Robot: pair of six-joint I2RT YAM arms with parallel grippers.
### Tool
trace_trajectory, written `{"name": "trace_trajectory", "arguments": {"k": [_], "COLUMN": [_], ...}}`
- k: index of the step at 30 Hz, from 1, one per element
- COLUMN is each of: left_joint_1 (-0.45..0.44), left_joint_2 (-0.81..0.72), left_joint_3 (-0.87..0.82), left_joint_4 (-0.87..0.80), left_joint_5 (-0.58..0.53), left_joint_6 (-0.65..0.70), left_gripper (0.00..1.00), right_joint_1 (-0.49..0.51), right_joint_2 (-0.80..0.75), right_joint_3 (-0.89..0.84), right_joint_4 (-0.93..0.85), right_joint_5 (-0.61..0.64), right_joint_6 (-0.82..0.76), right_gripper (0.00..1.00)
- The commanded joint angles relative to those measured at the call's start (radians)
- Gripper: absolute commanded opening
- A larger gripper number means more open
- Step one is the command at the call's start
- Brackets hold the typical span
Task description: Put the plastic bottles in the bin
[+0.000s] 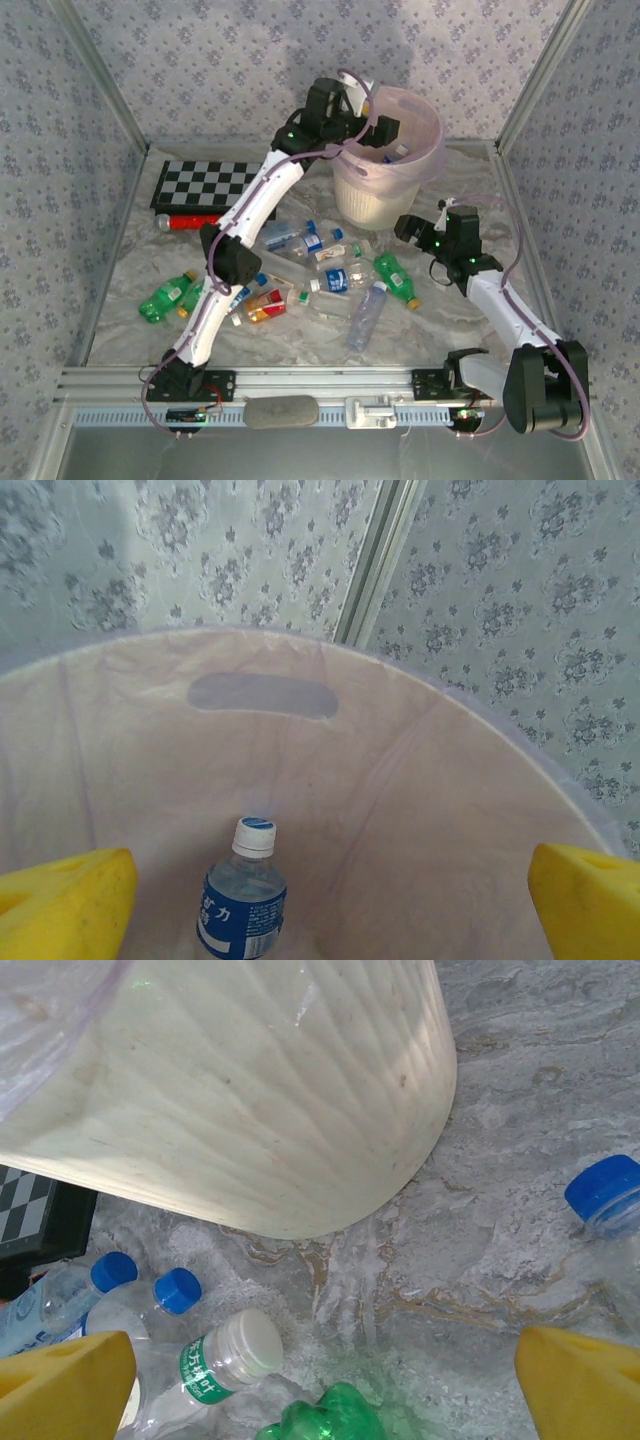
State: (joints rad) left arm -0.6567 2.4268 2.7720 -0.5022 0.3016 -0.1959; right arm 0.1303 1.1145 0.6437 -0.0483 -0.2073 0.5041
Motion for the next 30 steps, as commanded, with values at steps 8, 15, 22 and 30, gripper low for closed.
{"name": "trace_trajectory", "arguments": {"k": [8,15,22,30], "left_joint_1": [0.035,0.079,0.189,0.401], "left_joint_2": [-0.272,-0.577,-0.895,-1.150], "left_joint_3": [-0.075,-0.630,-1.134,-1.533], "left_joint_4": [-0.300,-0.167,0.017,-0.106], "left_joint_5": [-0.183,-0.298,-0.306,-0.527], "left_joint_6": [0.081,0.115,0.062,-0.244], "left_gripper": [1.00,1.00,1.00,1.00], "right_joint_1": [0.037,0.049,0.065,0.094], "right_joint_2": [0.020,0.054,0.053,0.084], "right_joint_3": [0.056,0.069,0.070,0.086], "right_joint_4": [0.023,0.029,0.007,0.017], "right_joint_5": [0.022,0.017,0.038,0.052], "right_joint_6": [-0.029,-0.031,-0.042,-0.040], "right_gripper": [0.99,0.99,0.99,0.99]}}
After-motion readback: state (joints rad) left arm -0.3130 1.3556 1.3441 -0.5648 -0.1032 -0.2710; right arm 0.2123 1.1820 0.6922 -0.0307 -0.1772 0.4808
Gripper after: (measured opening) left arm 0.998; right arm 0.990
